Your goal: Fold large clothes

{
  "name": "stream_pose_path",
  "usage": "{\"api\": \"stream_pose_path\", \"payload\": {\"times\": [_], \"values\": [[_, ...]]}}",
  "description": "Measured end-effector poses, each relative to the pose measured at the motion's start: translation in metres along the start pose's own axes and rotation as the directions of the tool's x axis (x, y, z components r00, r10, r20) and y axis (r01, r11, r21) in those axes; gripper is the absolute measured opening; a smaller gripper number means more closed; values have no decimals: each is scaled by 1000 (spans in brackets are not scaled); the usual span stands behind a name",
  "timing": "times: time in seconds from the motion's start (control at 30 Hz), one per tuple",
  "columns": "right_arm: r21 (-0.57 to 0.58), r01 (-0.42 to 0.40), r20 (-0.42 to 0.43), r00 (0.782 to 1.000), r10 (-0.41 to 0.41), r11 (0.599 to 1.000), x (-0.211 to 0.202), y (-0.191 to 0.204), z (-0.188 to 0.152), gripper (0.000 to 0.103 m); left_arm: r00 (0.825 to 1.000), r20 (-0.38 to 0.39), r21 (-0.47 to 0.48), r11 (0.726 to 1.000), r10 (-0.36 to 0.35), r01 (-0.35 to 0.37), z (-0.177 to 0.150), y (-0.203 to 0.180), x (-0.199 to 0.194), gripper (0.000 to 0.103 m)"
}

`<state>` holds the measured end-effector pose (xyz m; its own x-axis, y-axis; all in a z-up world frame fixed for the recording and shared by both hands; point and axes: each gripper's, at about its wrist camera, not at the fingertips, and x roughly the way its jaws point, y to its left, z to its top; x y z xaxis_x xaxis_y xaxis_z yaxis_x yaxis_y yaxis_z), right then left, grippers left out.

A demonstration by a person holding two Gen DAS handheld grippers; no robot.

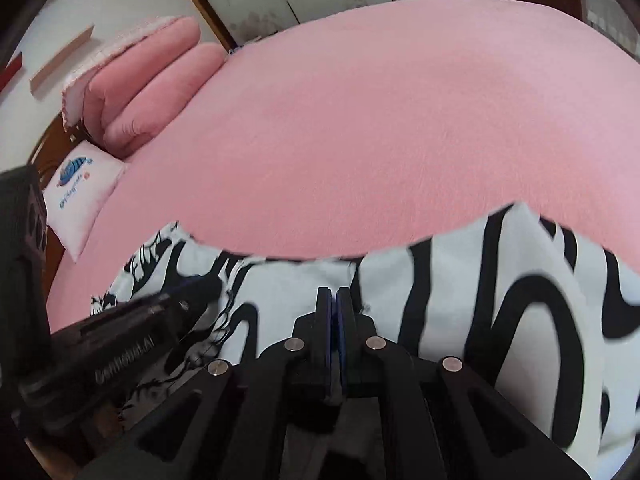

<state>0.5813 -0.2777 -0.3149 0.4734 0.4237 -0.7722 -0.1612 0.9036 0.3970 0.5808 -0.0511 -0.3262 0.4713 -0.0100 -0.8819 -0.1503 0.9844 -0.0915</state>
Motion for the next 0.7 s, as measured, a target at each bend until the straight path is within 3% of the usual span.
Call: {"api": "stream_pose_path", "payload": {"times": [0.07,0.13,0.27,0.33,0.37,0.4,0.43,0.5,0.6,0.7], "values": [[3,-7,12,1000,7,1000,-6,-13,6,2,1000,8,20,1000,22,-22,12,4,7,11],[22,56,53,997,-57,998,-15,-26,9,2,999,29,17,999,34,-34,20,15,9,11],[207,95,115,986,-121,974,-32,-77,13,0,994,55,-12,995,95,-94,29,43,14,11],[229,75,113,988,-102,971,-36,-96,12,0,975,78,5,978,206,-207,34,55,17,11],[192,137,109,981,-160,972,-40,-98,12,0,968,72,22,970,241,-243,36,62,21,11],[152,241,113,959,-259,959,-43,-99,11,0,964,60,39,965,258,-261,36,71,25,11],[139,294,113,944,-310,946,-47,-103,9,0,965,56,43,965,257,-259,36,78,26,11],[166,269,94,953,-286,949,-56,-115,8,0,965,63,32,965,256,-259,35,91,16,11],[195,262,118,951,-287,945,-86,-110,4,0,958,55,-49,959,282,-279,26,107,-19,11],[124,143,165,973,-162,982,-109,-76,-5,0,987,80,-113,985,139,-130,13,106,-59,11]]}}
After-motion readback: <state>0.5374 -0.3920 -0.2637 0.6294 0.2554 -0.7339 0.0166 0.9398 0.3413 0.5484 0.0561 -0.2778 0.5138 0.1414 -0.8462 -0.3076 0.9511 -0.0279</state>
